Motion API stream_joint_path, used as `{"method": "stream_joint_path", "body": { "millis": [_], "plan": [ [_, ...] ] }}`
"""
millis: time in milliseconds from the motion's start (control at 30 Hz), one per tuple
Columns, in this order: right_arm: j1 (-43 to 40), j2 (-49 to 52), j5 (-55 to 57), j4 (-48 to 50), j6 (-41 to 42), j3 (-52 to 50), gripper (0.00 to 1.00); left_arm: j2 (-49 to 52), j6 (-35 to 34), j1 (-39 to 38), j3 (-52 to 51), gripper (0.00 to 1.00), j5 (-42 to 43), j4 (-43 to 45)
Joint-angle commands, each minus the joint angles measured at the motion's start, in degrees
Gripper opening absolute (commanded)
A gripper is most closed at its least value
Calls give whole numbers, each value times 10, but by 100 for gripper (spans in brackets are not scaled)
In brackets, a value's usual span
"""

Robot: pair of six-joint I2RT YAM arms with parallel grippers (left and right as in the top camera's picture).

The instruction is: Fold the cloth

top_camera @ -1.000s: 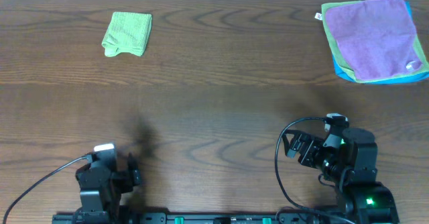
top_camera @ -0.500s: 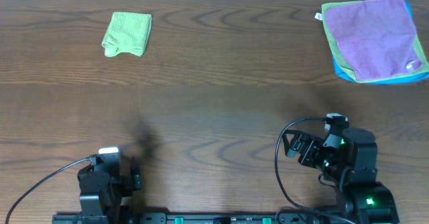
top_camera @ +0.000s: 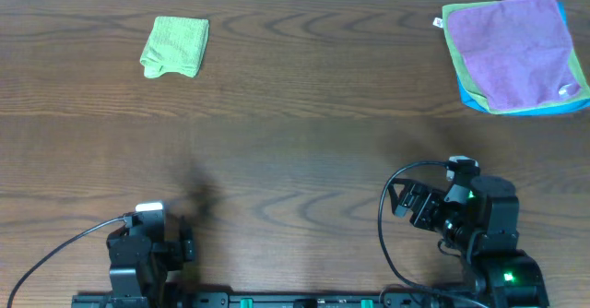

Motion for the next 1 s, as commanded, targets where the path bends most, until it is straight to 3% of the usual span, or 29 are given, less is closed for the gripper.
{"method": "stream_joint_path", "body": {
  "millis": [0,300,400,633,967],
  "plan": [
    [-5,-3,-2,1,4,-1,99,-6,15,-3,-4,95,5,-34],
    [-5,-23,3,-28,-5,-2,99,-6,15,-3,-4,95,5,-34],
    [-5,-52,61,-32,-33,-10,99,-6,15,-3,-4,95,5,-34],
    [-5,-158,83,13,-218,-93,99,-6,15,-3,-4,95,5,-34],
    [-24,-272,123,1,-278,-173,99,-6,15,-3,-4,95,5,-34]
  ]
}}
